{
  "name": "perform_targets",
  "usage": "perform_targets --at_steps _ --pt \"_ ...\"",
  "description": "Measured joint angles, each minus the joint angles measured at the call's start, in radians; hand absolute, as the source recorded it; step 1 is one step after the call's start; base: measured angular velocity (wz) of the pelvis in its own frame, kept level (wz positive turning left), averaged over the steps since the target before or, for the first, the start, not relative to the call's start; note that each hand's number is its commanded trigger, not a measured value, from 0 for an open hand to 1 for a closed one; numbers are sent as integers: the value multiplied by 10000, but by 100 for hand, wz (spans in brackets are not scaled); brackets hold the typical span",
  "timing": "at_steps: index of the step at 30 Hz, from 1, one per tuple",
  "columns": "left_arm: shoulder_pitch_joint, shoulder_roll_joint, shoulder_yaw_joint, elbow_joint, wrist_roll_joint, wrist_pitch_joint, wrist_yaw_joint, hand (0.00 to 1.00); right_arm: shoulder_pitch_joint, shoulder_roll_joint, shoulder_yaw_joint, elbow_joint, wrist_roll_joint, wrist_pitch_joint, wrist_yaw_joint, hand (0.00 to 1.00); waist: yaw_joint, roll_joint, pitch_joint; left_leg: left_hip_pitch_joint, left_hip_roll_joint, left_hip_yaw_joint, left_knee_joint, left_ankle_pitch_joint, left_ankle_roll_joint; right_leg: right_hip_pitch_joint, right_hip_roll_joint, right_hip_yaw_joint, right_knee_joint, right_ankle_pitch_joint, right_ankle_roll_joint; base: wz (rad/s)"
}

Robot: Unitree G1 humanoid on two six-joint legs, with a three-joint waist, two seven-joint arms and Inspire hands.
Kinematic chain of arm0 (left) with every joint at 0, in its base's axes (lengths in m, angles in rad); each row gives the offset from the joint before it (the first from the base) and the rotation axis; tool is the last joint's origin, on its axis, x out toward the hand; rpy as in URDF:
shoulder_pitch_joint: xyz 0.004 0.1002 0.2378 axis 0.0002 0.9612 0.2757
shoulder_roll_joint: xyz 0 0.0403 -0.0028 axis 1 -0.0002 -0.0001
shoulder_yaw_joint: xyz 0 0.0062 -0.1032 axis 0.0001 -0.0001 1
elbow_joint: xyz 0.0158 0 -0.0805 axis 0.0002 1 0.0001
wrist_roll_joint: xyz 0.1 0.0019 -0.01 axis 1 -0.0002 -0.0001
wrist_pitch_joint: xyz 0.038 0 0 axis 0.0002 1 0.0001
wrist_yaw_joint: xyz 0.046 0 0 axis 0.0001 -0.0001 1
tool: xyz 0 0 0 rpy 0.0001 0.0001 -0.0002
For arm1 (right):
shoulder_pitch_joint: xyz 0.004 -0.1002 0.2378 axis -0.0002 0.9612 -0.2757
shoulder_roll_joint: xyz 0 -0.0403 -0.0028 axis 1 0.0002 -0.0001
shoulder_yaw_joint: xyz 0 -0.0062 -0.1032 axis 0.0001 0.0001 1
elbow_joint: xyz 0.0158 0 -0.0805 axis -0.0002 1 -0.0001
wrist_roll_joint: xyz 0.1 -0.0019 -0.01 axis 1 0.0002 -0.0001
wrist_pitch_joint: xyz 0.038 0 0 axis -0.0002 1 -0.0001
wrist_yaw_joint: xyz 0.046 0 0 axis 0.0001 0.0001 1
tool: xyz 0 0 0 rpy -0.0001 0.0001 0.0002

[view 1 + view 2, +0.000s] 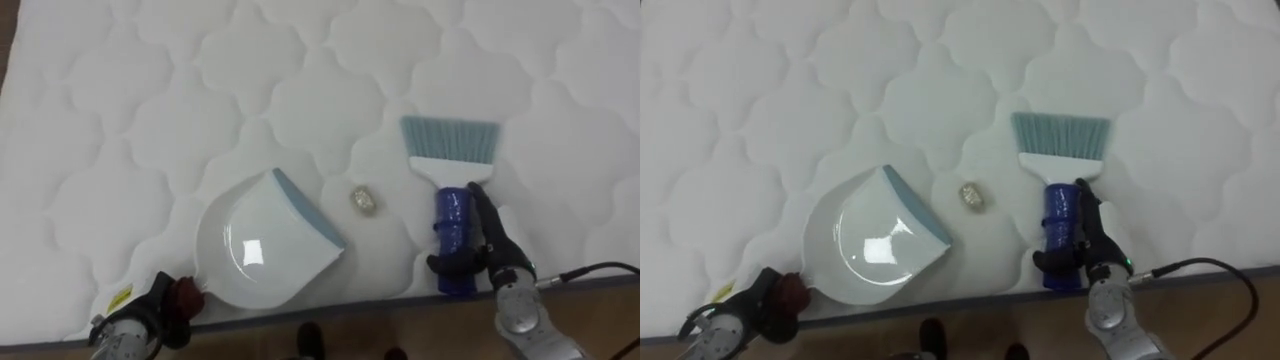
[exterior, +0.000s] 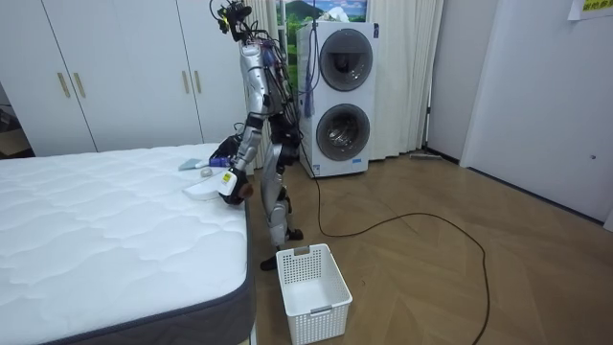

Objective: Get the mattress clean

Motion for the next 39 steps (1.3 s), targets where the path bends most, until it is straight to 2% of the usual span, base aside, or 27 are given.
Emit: perform_targets --at_steps 6,7,8,9,10,16,24,32,39 --pt "10 -5 -44 -40 -3 140 -36 100 16 6 53 255 -217 58 -15 0 14 14 -9 174 -16 -51 -69 0 -1 202 3 -70 -98 2 4 1" --pt "11 -10 -55 -52 -3 149 -37 100 8 6 70 317 -317 59 -49 16 22 15 -9 187 -15 -51 -68 0 -1 221 4 -72 -93 2 4 0" --pt "8 -15 -56 -56 2 156 -36 100 4 5 88 347 -377 60 -76 46 21 15 -10 189 -15 -51 -66 0 -1 232 4 -71 -83 2 3 0" --pt "1 -15 -88 -57 -3 175 -34 100 -14 -2 183 389 -424 99 -100 80 22 15 -10 196 -15 -52 -60 0 -1 244 5 -70 -55 2 4 0" --pt "-2 -15 -144 -53 -6 198 -30 100 -38 -8 302 434 -476 165 -163 100 22 15 -9 217 -16 -51 -61 0 -1 264 11 -70 -10 2 4 0" --pt "-9 -26 -356 -12 -16 417 -29 100 -353 -197 294 1080 -882 267 -677 100 14 24 -12 374 -18 -97 -61 -2 -3 468 75 -110 -118 -3 8 2" --pt "-4 -25 -534 -12 -12 522 -23 100 -464 -227 290 1734 -968 740 -1171 100 17 33 -14 456 -33 -179 -164 -4 -16 670 103 -235 -293 -4 7 4" --pt "-182 -25 -622 -23 -6 528 82 100 -490 -225 254 1971 -629 936 -1164 100 5 27 -13 452 -101 -191 -255 -2 -18 614 37 -215 -264 -19 32 0" --pt "-226 4 -688 -26 99 596 281 100 -485 -216 178 2032 -314 956 -1018 100 -20 2 -12 434 -125 -178 -248 0 -12 555 -24 -151 -199 -26 45 0"
